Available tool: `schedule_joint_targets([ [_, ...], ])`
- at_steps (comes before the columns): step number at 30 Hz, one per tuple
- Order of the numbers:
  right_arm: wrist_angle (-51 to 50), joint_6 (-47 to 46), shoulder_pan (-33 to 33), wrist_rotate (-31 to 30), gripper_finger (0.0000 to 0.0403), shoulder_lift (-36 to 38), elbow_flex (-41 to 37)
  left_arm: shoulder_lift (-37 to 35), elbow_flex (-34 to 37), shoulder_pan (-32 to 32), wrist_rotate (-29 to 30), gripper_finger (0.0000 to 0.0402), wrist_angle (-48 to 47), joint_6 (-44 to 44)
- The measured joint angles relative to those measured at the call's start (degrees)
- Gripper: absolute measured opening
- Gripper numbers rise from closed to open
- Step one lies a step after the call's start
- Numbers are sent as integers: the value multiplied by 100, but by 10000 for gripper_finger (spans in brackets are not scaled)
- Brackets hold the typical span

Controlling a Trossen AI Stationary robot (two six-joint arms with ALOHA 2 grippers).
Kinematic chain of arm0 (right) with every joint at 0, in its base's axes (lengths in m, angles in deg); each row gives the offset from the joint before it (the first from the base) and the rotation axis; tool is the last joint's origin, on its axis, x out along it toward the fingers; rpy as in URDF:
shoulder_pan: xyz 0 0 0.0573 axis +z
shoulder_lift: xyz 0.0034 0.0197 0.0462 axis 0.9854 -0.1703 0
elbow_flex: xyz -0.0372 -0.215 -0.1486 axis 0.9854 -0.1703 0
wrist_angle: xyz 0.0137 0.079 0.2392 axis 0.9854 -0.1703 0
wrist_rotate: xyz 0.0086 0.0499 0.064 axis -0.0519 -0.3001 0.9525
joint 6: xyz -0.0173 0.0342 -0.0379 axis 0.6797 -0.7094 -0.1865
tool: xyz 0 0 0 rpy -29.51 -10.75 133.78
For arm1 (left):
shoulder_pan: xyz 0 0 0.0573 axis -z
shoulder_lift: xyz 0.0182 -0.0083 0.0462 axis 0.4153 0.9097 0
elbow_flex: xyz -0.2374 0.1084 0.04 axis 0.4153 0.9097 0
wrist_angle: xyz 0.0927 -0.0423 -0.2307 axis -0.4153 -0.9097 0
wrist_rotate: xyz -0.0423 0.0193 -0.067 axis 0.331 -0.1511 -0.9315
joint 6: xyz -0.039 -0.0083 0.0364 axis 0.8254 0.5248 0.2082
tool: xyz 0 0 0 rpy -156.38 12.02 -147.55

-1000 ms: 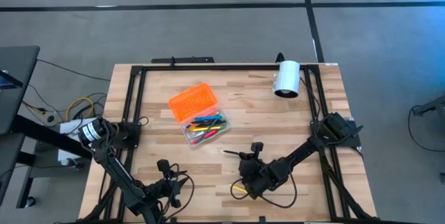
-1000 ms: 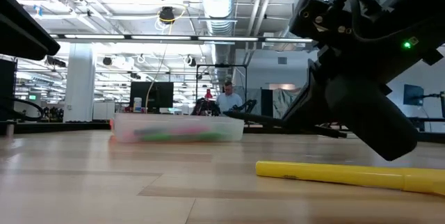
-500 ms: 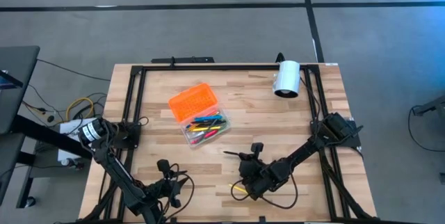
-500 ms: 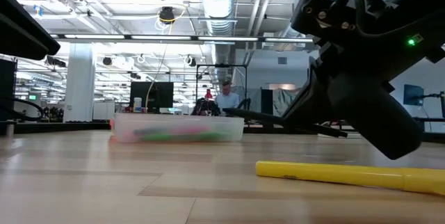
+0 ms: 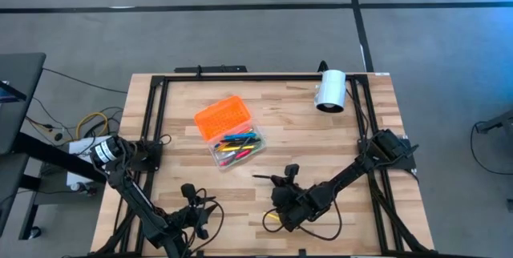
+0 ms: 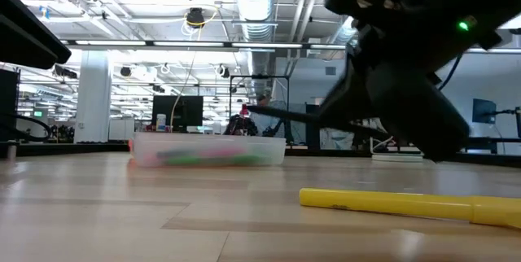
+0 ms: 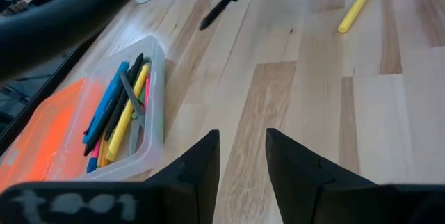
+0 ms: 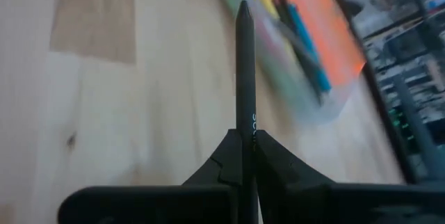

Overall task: Pick & place school supplies into a supply box
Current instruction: Put the black pen into the supply box

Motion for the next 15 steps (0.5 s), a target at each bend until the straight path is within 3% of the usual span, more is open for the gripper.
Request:
schedule_joint_targets([
  [15, 157, 2090, -600, -243, 4, 1, 547, 0, -2, 243, 11, 109, 0, 136],
])
